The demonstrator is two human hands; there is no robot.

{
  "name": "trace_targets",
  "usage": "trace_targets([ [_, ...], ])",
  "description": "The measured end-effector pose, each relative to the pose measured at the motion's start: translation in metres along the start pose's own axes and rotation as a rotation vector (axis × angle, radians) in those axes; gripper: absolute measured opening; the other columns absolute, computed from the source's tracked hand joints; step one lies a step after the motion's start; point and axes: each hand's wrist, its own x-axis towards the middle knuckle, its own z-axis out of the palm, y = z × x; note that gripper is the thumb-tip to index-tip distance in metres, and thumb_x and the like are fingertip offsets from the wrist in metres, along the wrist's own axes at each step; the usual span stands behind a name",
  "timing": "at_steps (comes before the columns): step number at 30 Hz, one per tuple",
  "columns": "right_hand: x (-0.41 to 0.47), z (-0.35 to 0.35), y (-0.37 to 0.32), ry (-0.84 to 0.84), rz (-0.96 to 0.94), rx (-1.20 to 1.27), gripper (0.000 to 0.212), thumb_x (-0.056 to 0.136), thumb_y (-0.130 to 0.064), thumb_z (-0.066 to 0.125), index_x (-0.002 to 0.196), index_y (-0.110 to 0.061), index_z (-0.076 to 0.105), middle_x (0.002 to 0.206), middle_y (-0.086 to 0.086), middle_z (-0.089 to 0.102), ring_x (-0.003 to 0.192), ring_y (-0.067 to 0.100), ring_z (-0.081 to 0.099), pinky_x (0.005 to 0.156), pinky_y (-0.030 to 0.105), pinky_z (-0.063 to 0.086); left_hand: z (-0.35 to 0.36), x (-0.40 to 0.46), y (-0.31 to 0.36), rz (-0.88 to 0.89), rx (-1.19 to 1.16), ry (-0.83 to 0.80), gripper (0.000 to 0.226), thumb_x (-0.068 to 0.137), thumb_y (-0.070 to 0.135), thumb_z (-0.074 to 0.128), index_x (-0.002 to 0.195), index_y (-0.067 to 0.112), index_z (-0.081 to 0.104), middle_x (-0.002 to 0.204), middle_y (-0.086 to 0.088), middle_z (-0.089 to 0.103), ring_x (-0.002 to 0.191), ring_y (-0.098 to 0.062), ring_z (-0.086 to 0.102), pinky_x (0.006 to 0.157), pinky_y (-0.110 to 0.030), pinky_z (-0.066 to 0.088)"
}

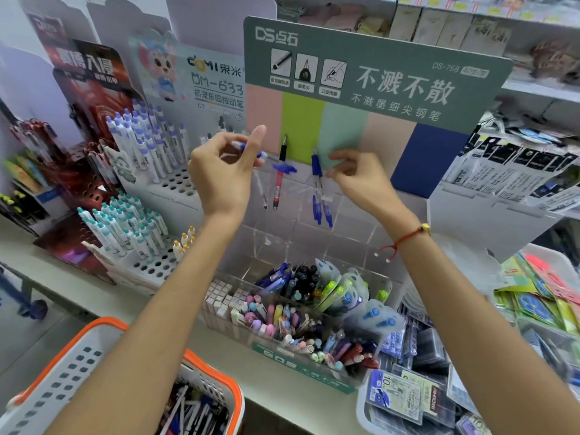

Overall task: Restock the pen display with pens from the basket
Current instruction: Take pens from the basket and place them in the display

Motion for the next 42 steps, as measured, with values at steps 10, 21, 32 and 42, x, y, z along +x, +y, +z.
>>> trace_targets([
  [10,-0.028,-0.022,0.018,0.006,0.023,-0.352,0.026,0.09,-0.026,0.06,0.115,-0.021,0.068,0.09,-0.002,0.062,0.086,0.02,0.057,0.072,0.029,0.043,0.07,0.013,0.002,-0.074,0.477,-0.431,0.026,0.08,0.043,0.076,0.085,0.018,0.077,0.083,-0.003,0.076,0.08,-0.017,0.071,0.074,-0.034,0.056],
  [21,-0.04,-0.007,0.014,0.171,-0.158,-0.224,0.021,0.084,-0.018,0.064,0.104,-0.021,0.07,0.093,-0.002,0.062,0.088,0.019,0.058,0.068,0.035,0.05,0.055,-0.009,0.006,-0.216,0.493,-0.296,0.027,0.076,0.037,0.078,0.101,0.026,0.076,0.092,0.007,0.076,0.094,-0.013,0.069,0.084,-0.03,0.055],
  [32,-0.138,0.103,-0.024,-0.231,-0.168,-0.021,0.008,0.089,-0.018,0.065,0.091,-0.022,0.072,0.066,-0.01,0.063,0.063,0.006,0.058,0.063,0.02,0.043,-0.118,-0.112,-0.047,-0.517,0.22,-0.236,0.019,0.094,0.007,0.058,0.085,0.023,0.065,0.083,0.0,0.07,0.05,0.004,0.062,0.049,-0.014,0.043],
  [42,-0.259,0.261,-0.028,-0.979,-0.137,-0.172,0.022,0.097,-0.019,0.055,0.107,-0.005,0.069,0.086,0.01,0.07,0.075,0.017,0.062,0.07,0.032,0.05,-0.31,-0.252,-0.112,-0.898,0.386,0.02,0.021,0.095,0.011,0.058,0.081,0.024,0.065,0.1,-0.005,0.072,0.068,-0.009,0.066,0.064,-0.029,0.053],
])
